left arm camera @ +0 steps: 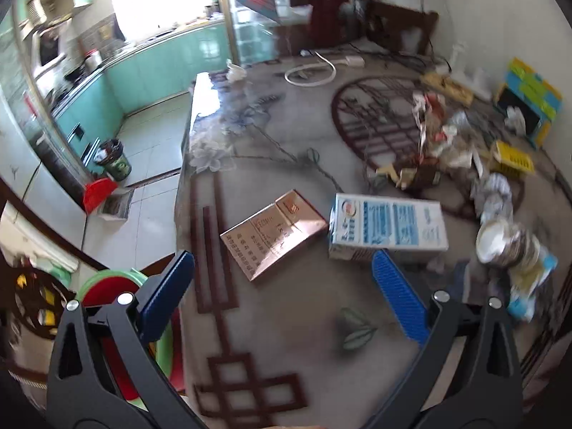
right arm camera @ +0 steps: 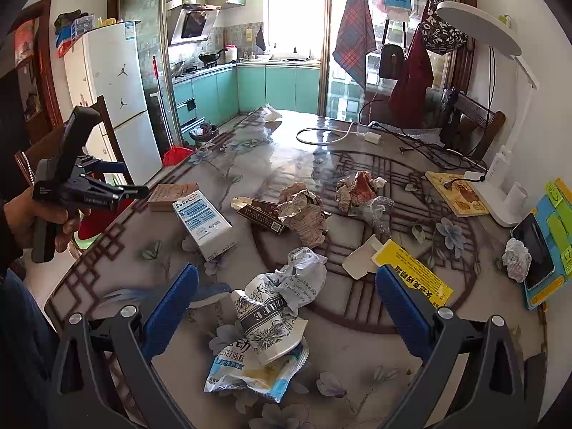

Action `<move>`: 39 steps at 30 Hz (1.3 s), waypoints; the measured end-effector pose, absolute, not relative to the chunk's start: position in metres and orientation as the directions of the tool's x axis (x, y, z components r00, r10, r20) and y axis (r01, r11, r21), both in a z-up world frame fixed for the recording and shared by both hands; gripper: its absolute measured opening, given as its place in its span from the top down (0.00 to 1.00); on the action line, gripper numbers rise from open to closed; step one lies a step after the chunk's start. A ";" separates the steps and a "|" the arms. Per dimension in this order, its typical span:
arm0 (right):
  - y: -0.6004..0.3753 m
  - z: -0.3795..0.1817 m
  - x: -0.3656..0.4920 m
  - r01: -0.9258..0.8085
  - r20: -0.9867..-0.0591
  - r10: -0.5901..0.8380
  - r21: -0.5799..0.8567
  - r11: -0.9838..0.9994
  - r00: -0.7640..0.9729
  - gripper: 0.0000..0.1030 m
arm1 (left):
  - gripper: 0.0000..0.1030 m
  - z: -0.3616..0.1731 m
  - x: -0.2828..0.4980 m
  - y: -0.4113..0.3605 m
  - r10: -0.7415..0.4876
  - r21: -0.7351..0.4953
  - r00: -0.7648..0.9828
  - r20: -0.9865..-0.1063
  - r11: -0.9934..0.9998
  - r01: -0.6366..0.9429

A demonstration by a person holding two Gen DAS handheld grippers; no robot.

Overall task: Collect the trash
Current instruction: 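Grasp the brown cigarette box with the left tool, then carry the cigarette box toward the bucket while the right tool grasps the white milk carton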

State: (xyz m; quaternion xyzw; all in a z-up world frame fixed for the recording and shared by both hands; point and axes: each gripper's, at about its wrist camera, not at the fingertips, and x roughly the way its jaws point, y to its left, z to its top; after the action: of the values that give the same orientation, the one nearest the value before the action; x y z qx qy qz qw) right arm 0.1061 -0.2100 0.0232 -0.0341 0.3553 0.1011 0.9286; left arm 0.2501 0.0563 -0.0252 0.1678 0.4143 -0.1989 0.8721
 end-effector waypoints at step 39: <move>-0.205 0.005 0.121 -0.218 -0.685 0.149 -0.015 0.976 0.713 0.06 | 0.50 -0.065 0.300 0.031 -0.223 0.077 0.414 -0.882 0.801 0.594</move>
State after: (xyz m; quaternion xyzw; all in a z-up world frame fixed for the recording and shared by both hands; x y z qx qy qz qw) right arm 0.1208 -0.2049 0.0052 -0.0474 0.3653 0.0992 0.9244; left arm 0.2996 0.0310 -0.0649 0.1935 0.4801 -0.2496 0.8184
